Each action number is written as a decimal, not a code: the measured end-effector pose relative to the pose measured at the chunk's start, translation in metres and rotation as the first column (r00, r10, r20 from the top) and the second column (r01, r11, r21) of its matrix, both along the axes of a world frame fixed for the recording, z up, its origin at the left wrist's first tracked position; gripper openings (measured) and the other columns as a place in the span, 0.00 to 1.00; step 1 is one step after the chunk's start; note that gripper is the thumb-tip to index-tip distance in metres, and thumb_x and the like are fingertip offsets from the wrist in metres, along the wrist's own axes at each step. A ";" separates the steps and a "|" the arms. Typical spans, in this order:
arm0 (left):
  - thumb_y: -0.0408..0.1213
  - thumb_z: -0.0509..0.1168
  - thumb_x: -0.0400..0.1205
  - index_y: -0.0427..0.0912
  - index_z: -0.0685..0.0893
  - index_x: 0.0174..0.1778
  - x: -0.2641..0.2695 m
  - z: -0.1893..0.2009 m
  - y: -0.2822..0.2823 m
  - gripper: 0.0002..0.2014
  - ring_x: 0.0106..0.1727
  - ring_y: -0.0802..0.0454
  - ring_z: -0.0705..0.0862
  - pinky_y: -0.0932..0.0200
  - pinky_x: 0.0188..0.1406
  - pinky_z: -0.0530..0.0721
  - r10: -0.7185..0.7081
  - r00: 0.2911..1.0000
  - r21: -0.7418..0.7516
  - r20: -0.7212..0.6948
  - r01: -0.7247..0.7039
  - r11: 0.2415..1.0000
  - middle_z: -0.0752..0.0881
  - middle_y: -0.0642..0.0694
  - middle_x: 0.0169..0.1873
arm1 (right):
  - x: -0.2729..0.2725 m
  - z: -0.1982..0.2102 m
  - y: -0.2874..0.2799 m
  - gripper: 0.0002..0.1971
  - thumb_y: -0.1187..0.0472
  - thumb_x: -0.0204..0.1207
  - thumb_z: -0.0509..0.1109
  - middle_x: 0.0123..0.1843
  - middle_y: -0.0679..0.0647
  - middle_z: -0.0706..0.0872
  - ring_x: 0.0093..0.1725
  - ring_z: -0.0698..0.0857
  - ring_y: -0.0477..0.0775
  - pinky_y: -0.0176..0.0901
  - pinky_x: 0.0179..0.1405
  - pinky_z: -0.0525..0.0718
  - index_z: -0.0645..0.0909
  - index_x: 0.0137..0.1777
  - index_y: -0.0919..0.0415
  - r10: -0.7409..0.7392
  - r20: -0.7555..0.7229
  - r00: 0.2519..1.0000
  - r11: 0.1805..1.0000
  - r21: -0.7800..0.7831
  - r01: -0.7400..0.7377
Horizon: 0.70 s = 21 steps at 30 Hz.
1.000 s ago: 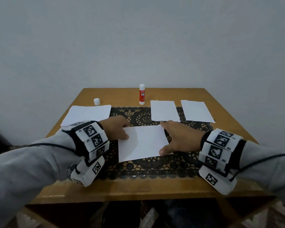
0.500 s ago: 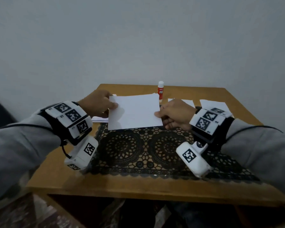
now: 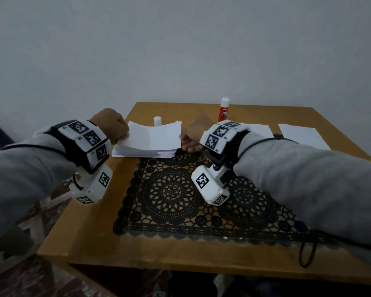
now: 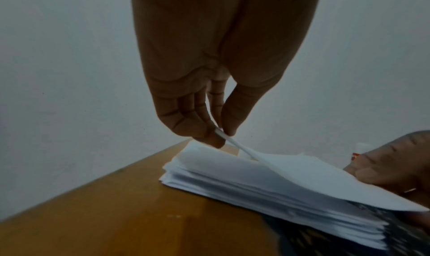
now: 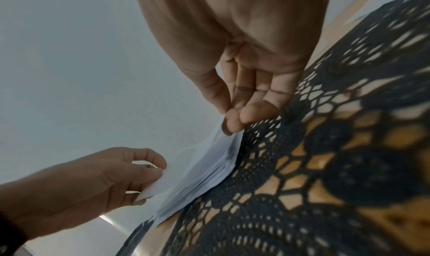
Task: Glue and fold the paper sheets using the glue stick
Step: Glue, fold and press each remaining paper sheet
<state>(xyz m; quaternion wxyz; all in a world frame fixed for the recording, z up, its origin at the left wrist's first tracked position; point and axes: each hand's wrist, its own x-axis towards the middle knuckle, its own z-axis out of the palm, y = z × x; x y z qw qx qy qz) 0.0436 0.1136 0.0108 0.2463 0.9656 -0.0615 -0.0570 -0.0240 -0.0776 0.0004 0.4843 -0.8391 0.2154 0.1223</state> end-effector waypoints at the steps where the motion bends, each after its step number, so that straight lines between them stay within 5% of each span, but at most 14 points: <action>1: 0.27 0.69 0.77 0.32 0.88 0.50 0.002 -0.003 0.000 0.07 0.41 0.40 0.84 0.50 0.47 0.87 -0.007 1.000 0.021 0.003 0.007 1.000 0.84 0.37 0.42 | 0.003 -0.002 0.001 0.18 0.67 0.85 0.59 0.31 0.58 0.76 0.24 0.78 0.50 0.33 0.15 0.77 0.68 0.30 0.64 0.013 0.015 1.000 1.000 -0.019 -0.012; 3: 0.28 0.70 0.77 0.34 0.88 0.51 0.003 -0.008 0.000 0.08 0.48 0.39 0.84 0.50 0.51 0.85 -0.016 1.000 0.059 0.025 0.015 0.998 0.84 0.38 0.48 | 0.008 -0.012 0.001 0.16 0.66 0.81 0.65 0.40 0.62 0.85 0.36 0.85 0.56 0.45 0.35 0.89 0.72 0.31 0.59 0.025 0.084 0.996 0.996 -0.091 -0.017; 5: 0.30 0.71 0.77 0.34 0.87 0.52 0.004 -0.011 0.000 0.09 0.48 0.41 0.82 0.51 0.52 0.84 -0.026 0.999 0.092 0.046 0.022 0.995 0.83 0.40 0.51 | 0.009 -0.018 0.001 0.16 0.65 0.78 0.67 0.50 0.62 0.84 0.53 0.85 0.61 0.57 0.59 0.85 0.71 0.30 0.52 -0.016 0.129 0.991 0.996 -0.085 0.027; 6: 0.31 0.72 0.77 0.34 0.87 0.52 0.004 -0.013 0.000 0.10 0.47 0.42 0.81 0.50 0.52 0.83 -0.033 0.999 0.102 0.042 0.028 0.994 0.84 0.39 0.51 | 0.010 -0.020 0.001 0.16 0.65 0.78 0.68 0.50 0.60 0.83 0.57 0.85 0.62 0.58 0.63 0.83 0.71 0.30 0.52 -0.029 0.138 0.990 0.998 -0.058 0.037; 11: 0.32 0.70 0.79 0.29 0.83 0.57 -0.001 -0.013 -0.001 0.13 0.36 0.43 0.78 0.55 0.41 0.78 -0.031 0.999 0.119 -0.020 0.033 0.992 0.80 0.40 0.35 | 0.013 -0.018 0.002 0.07 0.66 0.79 0.65 0.38 0.63 0.85 0.39 0.87 0.62 0.60 0.53 0.89 0.79 0.41 0.70 -0.088 0.161 0.983 0.996 0.038 0.083; 15: 0.31 0.70 0.79 0.28 0.83 0.58 -0.001 -0.014 -0.001 0.14 0.40 0.43 0.76 0.54 0.43 0.75 -0.027 0.999 0.114 -0.030 0.030 0.993 0.77 0.41 0.34 | 0.011 -0.019 0.006 0.06 0.69 0.76 0.64 0.38 0.63 0.85 0.40 0.88 0.64 0.62 0.51 0.89 0.78 0.39 0.70 -0.082 0.178 0.981 0.996 0.055 0.073; 18: 0.32 0.69 0.79 0.29 0.83 0.58 0.000 -0.013 -0.002 0.13 0.44 0.40 0.80 0.49 0.47 0.80 -0.029 0.999 0.130 -0.038 0.033 0.991 0.82 0.36 0.44 | 0.016 -0.021 0.006 0.06 0.68 0.76 0.63 0.40 0.65 0.87 0.44 0.91 0.66 0.62 0.50 0.89 0.77 0.38 0.70 -0.073 0.184 0.980 0.997 0.048 0.065; 21: 0.33 0.68 0.80 0.29 0.83 0.60 0.001 -0.014 -0.001 0.15 0.55 0.34 0.83 0.46 0.57 0.83 -0.038 0.999 0.165 -0.036 0.043 0.985 0.82 0.33 0.56 | 0.018 -0.024 0.005 0.06 0.67 0.74 0.62 0.37 0.62 0.86 0.36 0.89 0.61 0.53 0.50 0.89 0.77 0.37 0.68 -0.030 0.183 0.983 1.000 -0.005 0.031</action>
